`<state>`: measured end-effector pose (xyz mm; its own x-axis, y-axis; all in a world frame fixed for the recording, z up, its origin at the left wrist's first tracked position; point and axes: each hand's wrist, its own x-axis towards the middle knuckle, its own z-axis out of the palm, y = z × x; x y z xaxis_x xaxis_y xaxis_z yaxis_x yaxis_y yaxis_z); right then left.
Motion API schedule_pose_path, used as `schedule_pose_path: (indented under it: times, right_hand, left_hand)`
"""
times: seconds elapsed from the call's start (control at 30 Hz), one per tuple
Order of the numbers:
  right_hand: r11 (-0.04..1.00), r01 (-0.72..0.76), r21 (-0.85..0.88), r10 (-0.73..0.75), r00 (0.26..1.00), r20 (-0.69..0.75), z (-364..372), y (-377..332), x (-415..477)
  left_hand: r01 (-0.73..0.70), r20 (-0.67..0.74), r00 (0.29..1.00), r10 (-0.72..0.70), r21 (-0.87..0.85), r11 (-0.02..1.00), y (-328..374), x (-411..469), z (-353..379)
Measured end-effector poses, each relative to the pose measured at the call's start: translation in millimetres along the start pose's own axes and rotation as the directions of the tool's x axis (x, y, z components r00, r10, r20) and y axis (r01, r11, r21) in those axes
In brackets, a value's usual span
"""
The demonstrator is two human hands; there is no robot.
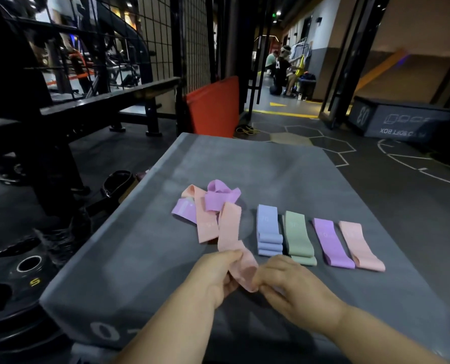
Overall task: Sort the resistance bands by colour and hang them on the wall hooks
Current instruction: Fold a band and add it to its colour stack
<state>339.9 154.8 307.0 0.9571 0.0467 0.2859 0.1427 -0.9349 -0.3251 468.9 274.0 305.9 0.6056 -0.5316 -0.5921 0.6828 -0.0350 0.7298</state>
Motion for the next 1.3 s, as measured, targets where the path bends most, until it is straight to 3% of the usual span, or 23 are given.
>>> schedule_pose_path:
  times: [0.1, 0.23, 0.33, 0.43, 0.6, 0.77, 0.87, 1.0, 1.1, 1.2, 1.3]
  right_hand:
    - [0.996, -0.083, 0.03, 0.083, 0.997, 0.001, -9.6, 11.0, -17.9]
    - [0.924, -0.293, 0.247, 0.285, 0.956, 0.067, -36.8, 19.9, -35.9]
    - [0.914, -0.354, 0.198, 0.336, 0.934, 0.121, -50.3, 30.1, -50.1]
    - [0.856, -0.445, 0.263, 0.427, 0.895, 0.127, -57.6, 37.3, -66.5]
    - [0.786, -0.502, 0.361, 0.535, 0.845, 0.008, -68.4, 45.3, -82.6]
    - [0.769, -0.565, 0.3, 0.589, 0.808, 0.012, -75.1, 51.4, -91.3]
    - [0.722, -0.659, 0.211, 0.672, 0.74, 0.007, -70.6, 57.6, -92.7]
    - [0.71, -0.691, 0.139, 0.694, 0.719, 0.03, -64.4, 61.6, -90.2]
    - [0.697, -0.702, 0.147, 0.701, 0.71, 0.064, -62.4, 64.2, -91.0]
    - [0.701, -0.7, 0.133, 0.691, 0.714, 0.116, -62.5, 63.5, -91.6]
    - [0.718, -0.687, 0.109, 0.674, 0.726, 0.136, -62.1, 64.1, -90.2]
  left_hand:
    - [0.017, 0.014, 1.0, -0.015, -0.109, 0.994, 0.1, -1.7, 8.2]
    - [0.015, 0.01, 1.0, -0.013, -0.237, 0.971, 4.0, -5.3, 14.3]
    - [-0.042, -0.018, 0.999, 0.038, -0.308, 0.95, 5.8, -5.0, 12.8]
    - [-0.07, -0.044, 0.997, 0.059, -0.304, 0.95, 4.6, -4.9, 10.8]
    - [-0.12, -0.119, 0.989, 0.09, -0.279, 0.953, 0.5, -4.7, 9.3]
    - [-0.16, -0.173, 0.979, 0.111, -0.297, 0.941, -1.8, -4.9, 1.9]
    - [-0.204, -0.214, 0.962, 0.173, -0.133, 0.97, -1.8, -1.9, -6.0]
    - [-0.277, -0.208, 0.914, 0.347, 0.303, 0.912, -4.2, -0.6, -15.3]
    - [-0.283, -0.153, 0.888, 0.434, 0.563, 0.777, -6.9, -3.5, -22.8]
    - [-0.232, -0.099, 0.85, 0.517, 0.811, 0.537, -5.8, -8.4, -31.9]
    - [-0.153, -0.072, 0.846, 0.528, 0.916, 0.37, -2.0, -11.0, -39.7]
